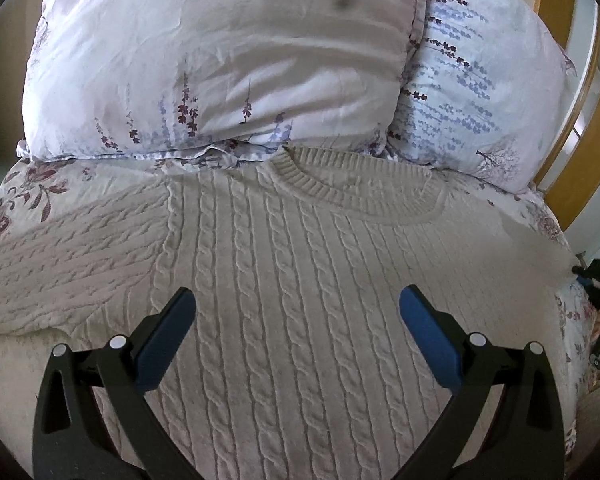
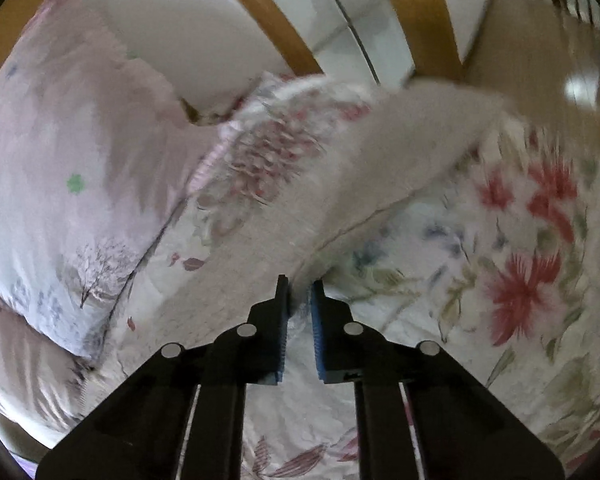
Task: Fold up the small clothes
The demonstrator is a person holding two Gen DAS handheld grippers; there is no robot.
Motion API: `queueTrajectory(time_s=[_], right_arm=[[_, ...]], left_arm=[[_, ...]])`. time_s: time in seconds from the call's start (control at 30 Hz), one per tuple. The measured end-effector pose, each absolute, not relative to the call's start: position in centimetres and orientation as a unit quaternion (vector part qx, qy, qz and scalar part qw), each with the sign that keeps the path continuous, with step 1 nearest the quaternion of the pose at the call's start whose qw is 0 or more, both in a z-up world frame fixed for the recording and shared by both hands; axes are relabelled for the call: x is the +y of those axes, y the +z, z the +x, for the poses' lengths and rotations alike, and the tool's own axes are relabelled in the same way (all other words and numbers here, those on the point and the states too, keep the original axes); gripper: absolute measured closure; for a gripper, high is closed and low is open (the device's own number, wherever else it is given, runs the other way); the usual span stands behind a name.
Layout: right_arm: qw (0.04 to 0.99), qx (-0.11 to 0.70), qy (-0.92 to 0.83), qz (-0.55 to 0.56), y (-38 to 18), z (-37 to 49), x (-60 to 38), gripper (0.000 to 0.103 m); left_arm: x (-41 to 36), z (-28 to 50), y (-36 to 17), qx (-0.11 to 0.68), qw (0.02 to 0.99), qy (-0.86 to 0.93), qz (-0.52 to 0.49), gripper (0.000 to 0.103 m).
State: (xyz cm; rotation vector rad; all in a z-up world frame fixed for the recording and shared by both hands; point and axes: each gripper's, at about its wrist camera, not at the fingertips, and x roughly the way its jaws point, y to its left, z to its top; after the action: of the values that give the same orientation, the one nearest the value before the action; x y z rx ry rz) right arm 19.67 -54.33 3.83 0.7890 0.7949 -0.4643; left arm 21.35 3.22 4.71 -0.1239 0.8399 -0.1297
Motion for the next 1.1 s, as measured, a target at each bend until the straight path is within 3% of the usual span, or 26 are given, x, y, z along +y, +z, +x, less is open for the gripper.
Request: queueTrajectory(time_s=[0.3, 0.47, 0.67, 0.7, 0.77, 0.8, 0.83, 1.03, 1.1], right_arm=[[0.912, 0.319, -0.054, 0.252, 11.5, 20.9, -43.6, 0.093], [0.904, 0.369, 0.078, 0.201, 8.8, 22.0, -33.7, 0.093], [0.863, 0.460, 0.112, 0.175, 2.8, 23.0, -28.1, 0.092], [0.862, 0.459, 0.113, 0.183, 2.7, 22.9, -28.2, 0.090], [0.858, 0.458, 0.111, 0.204, 3.0, 22.8, -29.0, 0.065], [0.857, 0.454, 0.106, 0.222, 3.2, 22.7, -29.8, 0.044], [0.857, 0.445, 0.098, 0.240, 3.1, 22.5, -30.4, 0.039], [0.829, 0.418, 0.028, 0.369, 2.7, 21.9, -37.2, 0.040], [0.817, 0.410, 0.002, 0.406, 2.3, 21.4, -39.3, 0.046]], left_arm=[[3.8, 21.4, 4.8, 0.394, 0.912, -0.073, -0.084, 0.002], [3.6, 21.5, 4.5, 0.400, 0.907, -0.092, -0.095, 0.002], [3.9, 21.2, 4.1, 0.400, 0.893, -0.141, -0.153, 0.002], [4.1, 21.2, 4.1, 0.400, 0.890, -0.145, -0.163, 0.002], [4.3, 21.3, 4.1, 0.400, 0.888, -0.148, -0.173, 0.002], [4.4, 21.4, 4.1, 0.400, 0.886, -0.150, -0.177, 0.002], [4.6, 21.4, 4.2, 0.401, 0.885, -0.152, -0.180, 0.002], [5.7, 21.8, 3.8, 0.406, 0.869, -0.169, -0.227, 0.002], [6.1, 21.8, 3.8, 0.407, 0.864, -0.172, -0.240, 0.002]])
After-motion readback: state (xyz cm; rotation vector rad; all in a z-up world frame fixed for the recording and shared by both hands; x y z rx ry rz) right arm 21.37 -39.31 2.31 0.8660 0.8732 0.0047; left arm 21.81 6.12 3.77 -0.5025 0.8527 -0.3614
